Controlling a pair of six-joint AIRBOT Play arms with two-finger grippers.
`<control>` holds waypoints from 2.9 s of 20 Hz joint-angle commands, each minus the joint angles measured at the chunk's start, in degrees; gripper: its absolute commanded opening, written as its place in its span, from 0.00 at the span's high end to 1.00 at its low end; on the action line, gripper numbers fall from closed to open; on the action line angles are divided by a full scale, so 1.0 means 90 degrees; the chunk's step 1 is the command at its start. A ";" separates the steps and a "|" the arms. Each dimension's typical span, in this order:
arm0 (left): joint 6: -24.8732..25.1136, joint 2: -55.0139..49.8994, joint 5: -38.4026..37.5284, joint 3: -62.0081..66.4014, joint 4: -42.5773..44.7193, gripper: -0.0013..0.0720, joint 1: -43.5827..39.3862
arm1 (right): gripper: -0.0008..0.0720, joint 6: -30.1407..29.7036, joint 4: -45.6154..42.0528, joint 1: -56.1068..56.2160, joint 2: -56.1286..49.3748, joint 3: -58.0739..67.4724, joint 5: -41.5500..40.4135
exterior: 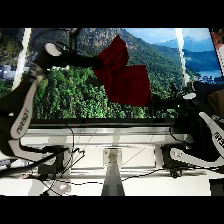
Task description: Fold the clothes and pants, and hang the long-sleeved shirts on hangers.
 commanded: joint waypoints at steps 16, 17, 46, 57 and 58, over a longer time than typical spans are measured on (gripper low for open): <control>0.0000 -0.1469 0.2941 0.0015 0.1056 0.27 -0.0814 | 0.97 -0.0335 0.0141 0.0209 -0.0024 -0.0007 0.0034; 0.0002 -0.1518 0.2987 0.0015 0.1056 0.33 -0.0828 | 0.97 -0.0335 0.0138 0.0209 -0.0024 -0.0007 0.0036; -0.2380 0.4626 -0.1081 -0.2701 0.3609 0.96 0.0223 | 0.98 -0.0299 -0.2735 0.0148 0.3296 0.3354 0.1668; -0.2720 0.4456 0.2266 -0.4716 0.1872 0.04 0.0216 | 0.97 -0.0255 -0.4367 0.0148 0.3305 0.2062 0.2378; -0.2900 0.4204 0.2324 -0.4682 0.1775 0.04 0.0214 | 0.97 -0.0255 -0.4362 0.0148 0.3305 0.2040 0.2380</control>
